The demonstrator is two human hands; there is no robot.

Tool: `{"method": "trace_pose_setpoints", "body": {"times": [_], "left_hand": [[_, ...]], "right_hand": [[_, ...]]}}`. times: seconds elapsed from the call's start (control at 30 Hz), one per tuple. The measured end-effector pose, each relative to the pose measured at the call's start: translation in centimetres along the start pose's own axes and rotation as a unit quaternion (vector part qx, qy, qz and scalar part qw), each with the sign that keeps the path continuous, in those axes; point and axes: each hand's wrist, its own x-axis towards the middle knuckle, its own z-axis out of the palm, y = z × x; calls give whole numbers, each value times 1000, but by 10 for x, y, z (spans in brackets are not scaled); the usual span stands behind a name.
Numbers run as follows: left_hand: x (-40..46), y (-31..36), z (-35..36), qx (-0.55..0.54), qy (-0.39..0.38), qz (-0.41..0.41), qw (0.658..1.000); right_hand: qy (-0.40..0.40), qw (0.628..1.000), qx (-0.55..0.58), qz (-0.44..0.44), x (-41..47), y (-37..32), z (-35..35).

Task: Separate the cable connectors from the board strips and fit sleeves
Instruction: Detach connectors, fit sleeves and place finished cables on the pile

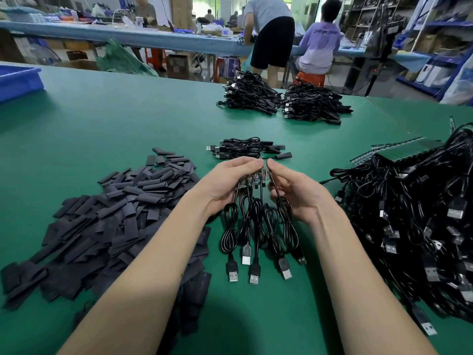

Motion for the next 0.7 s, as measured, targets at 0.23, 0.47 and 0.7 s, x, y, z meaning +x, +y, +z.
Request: {"method": "trace_pose_setpoints", "body": {"times": [0.23,0.47,0.7], "left_hand": [[7,-16,2,488,122,97,859],[-2,-10,37,285,123,140,940],[1,-30,45,50,109,111,987]], "right_hand": [[147,984,-94,-43,-6,-14,-28],[166,983,-65,-31,1,-11,-20],[196,963,-168,-79,-12,-20,-7]]}}
